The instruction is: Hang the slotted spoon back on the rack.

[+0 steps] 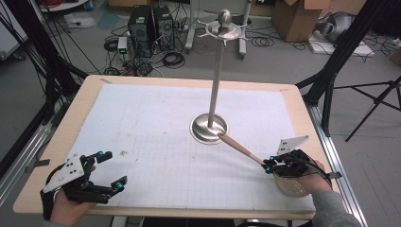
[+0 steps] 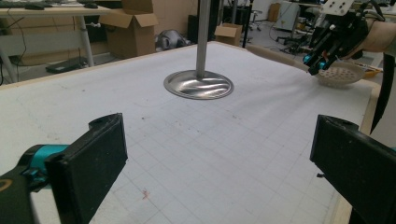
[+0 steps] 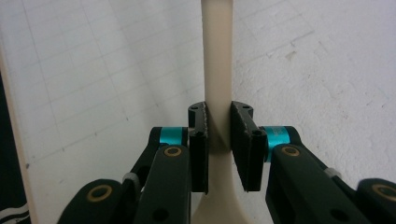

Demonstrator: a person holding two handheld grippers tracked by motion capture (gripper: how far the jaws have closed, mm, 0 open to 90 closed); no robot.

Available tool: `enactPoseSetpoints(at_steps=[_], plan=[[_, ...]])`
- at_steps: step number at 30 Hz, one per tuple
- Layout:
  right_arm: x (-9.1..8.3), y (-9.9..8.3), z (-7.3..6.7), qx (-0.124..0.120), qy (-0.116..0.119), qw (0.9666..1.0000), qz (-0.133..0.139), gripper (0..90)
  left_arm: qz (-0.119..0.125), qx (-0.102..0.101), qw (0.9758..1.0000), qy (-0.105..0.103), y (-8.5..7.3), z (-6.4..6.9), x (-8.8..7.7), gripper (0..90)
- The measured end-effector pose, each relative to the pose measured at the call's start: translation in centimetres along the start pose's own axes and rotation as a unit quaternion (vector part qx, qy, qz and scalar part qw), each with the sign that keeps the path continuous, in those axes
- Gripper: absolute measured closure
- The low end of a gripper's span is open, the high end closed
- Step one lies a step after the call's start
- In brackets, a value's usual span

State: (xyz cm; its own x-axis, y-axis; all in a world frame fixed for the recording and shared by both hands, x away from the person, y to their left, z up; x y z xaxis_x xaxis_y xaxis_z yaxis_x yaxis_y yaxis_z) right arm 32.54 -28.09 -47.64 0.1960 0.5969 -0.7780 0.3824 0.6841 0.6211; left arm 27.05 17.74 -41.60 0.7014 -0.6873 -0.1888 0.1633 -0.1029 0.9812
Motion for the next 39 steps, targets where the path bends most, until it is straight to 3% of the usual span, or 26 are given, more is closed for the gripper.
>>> enactPoseSetpoints(at_steps=[18,39], plan=[[-0.9,0.9,-0.3,0.001,0.003,0.9996,0.028,78.1,0.001,0.0,1.0,0.001,0.0,0.0,0.0,4.3],[-4.4,3.7,-0.4,-0.007,0.001,0.9947,0.103,78.1,0.004,-0.001,1.0,0.002,0.2,-0.1,-0.1,4.3]])
Point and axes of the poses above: each handheld gripper's, and its own axes: x roughly forward along the jaws, y roughly out of its top, z roughly to its right, the point moved 10 cm from there along x, roughly forward along the jaws, and after that the axes turned 6 degrees about y, right-handed, at the moved point
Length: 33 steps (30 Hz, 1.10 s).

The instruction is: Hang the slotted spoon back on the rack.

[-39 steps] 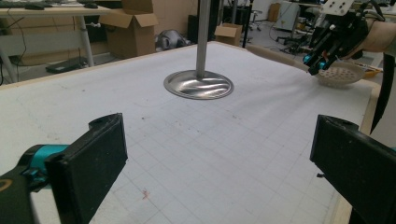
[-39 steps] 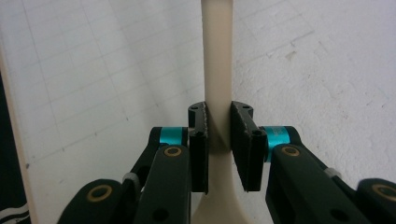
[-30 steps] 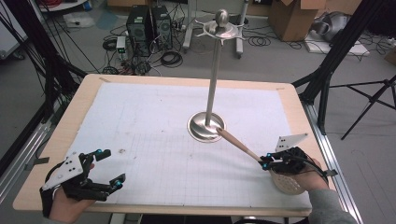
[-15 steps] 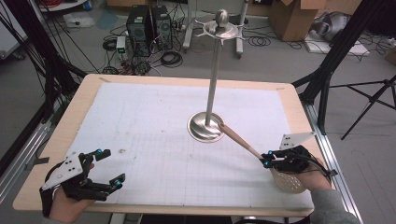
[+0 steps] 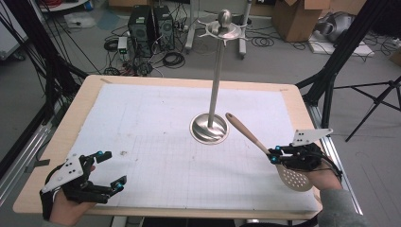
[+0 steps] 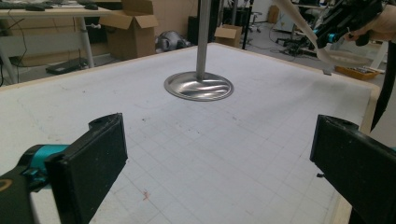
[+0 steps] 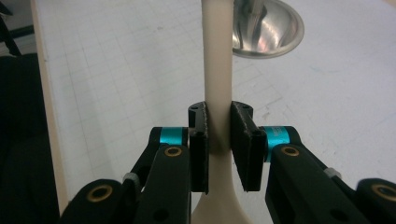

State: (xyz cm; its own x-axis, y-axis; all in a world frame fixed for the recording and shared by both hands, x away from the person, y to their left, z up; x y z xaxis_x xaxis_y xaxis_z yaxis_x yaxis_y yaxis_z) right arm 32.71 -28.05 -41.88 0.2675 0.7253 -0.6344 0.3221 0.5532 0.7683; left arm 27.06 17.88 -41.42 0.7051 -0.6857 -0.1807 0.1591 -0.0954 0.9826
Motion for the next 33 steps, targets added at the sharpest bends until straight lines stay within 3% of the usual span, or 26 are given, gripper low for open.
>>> enactPoseSetpoints(at_steps=[13,33], plan=[[-2.4,3.1,0.2,0.001,-0.01,0.9983,0.058,78.1,-0.002,-0.002,1.0,-0.002,-0.1,0.1,0.0,4.2],[-4.9,7.3,0.6,0.002,-0.017,0.9929,0.117,78.0,-0.003,0.003,1.0,-0.009,-0.1,0.6,0.4,4.2]])
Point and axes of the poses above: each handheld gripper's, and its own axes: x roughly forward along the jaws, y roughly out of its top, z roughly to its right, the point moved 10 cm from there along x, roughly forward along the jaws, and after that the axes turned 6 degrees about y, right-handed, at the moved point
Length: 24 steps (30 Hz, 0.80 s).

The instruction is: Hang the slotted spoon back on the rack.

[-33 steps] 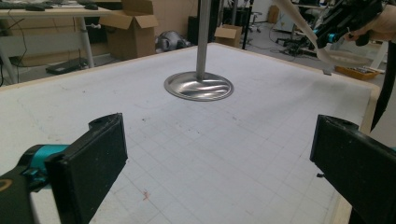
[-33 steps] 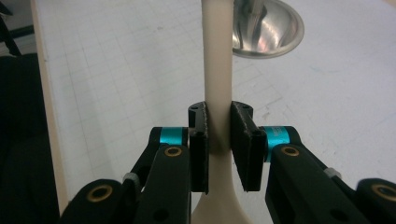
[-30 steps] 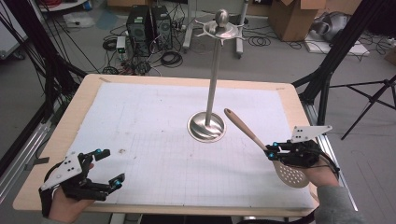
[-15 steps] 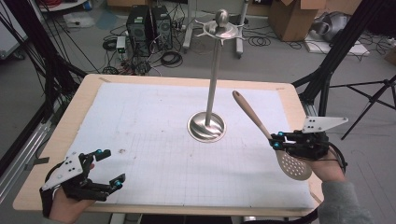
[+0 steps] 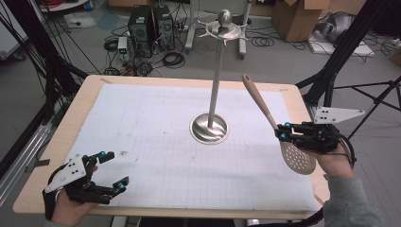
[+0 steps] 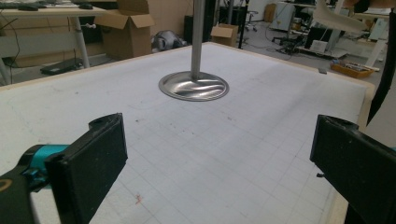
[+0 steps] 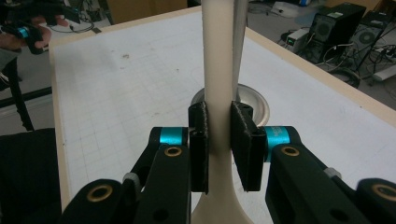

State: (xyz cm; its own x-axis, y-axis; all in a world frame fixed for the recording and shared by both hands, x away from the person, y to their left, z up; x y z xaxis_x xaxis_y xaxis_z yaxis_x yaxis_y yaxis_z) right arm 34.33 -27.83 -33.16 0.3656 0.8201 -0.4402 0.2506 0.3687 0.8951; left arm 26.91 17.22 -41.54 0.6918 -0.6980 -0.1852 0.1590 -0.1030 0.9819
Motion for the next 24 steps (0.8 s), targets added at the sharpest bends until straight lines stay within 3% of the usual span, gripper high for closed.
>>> enactPoseSetpoints(at_steps=[24], plan=[[-1.4,4.2,0.9,0.003,-0.001,0.9992,0.04,78.0,0.006,-0.003,0.9998,0.018,0.0,-0.3,-1.7,4.3]])
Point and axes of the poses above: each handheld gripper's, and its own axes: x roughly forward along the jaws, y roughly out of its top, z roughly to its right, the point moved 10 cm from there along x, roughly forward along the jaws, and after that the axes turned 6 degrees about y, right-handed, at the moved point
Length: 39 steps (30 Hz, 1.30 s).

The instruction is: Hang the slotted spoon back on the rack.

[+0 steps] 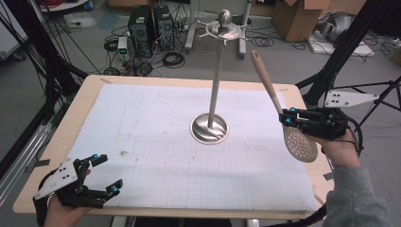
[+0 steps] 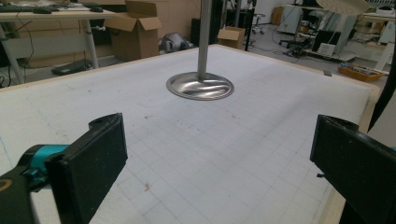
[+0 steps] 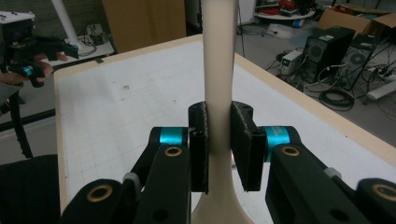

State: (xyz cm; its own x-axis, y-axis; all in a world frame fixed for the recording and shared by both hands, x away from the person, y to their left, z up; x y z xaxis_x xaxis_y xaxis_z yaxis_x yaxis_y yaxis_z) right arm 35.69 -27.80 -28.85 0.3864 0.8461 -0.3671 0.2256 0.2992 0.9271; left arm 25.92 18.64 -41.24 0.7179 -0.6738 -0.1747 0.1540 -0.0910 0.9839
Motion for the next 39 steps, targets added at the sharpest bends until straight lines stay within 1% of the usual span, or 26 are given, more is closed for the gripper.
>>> enactPoseSetpoints(at_steps=[5,6,11,17,25,34,39], plan=[[-0.1,0.4,0.3,0.001,-0.005,1.0,0.002,78.0,-0.003,0.001,1.0,0.002,-0.2,-0.1,-0.2,4.3],[-0.1,0.5,0.5,0.001,-0.007,1.0,0.003,78.0,-0.003,-0.001,1.0,0.003,-0.2,-0.1,-0.2,4.3],[0.0,1.0,0.8,0.006,-0.004,1.0,0.006,78.0,-0.001,0.0,1.0,0.006,-0.1,-0.2,-0.6,4.3],[0.3,1.6,1.1,0.008,0.001,0.9999,0.009,78.0,0.001,-0.003,1.0,0.009,-0.2,-0.3,-0.9,4.3],[0.5,1.8,1.6,0.018,0.006,0.9997,0.016,78.0,0.001,-0.006,0.9999,0.015,-0.3,-0.6,-1.3,4.2],[0.9,1.9,2.0,0.023,0.007,0.9995,0.019,77.9,-0.001,-0.004,0.9999,0.015,-0.4,-0.6,-1.3,4.3],[1.1,1.9,2.0,0.026,0.011,0.9994,0.02,78.0,0.0,-0.006,0.9999,0.016,-0.4,-0.7,-1.4,4.3]])
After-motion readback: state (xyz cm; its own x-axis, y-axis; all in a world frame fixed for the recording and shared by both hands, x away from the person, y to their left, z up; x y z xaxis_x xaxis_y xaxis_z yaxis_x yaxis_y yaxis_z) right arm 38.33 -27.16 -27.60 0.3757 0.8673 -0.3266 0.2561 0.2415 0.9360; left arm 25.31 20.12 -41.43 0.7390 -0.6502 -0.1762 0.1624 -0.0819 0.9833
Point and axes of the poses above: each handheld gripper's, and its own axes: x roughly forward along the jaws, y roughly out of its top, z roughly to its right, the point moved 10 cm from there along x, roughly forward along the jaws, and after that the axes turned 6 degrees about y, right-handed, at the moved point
